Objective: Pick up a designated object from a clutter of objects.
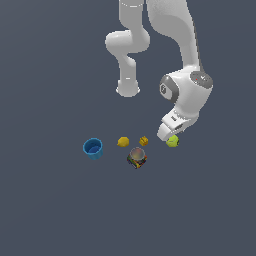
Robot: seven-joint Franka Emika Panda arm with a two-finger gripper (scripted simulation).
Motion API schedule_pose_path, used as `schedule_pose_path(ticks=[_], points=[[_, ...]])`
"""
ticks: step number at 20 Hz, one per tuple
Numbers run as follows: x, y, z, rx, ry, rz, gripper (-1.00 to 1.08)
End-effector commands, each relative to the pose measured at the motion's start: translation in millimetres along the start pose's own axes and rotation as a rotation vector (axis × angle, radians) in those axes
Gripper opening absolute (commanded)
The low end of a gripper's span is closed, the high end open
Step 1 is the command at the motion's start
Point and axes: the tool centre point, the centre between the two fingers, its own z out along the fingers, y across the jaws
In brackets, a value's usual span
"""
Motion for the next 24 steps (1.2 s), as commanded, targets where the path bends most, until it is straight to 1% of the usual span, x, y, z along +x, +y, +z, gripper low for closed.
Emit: schedule_pose_path(ticks=[1,6,12,24], points=[[-2,-12,10,0.004,0.001,-0.029,1.0],[-4,-22,20,0.008,0.001,-0.055,1.0],[-4,-21,24,0.008,0.0,-0.053,1.0],[-5,-23,68,0.008,0.0,-0.056,1.0]])
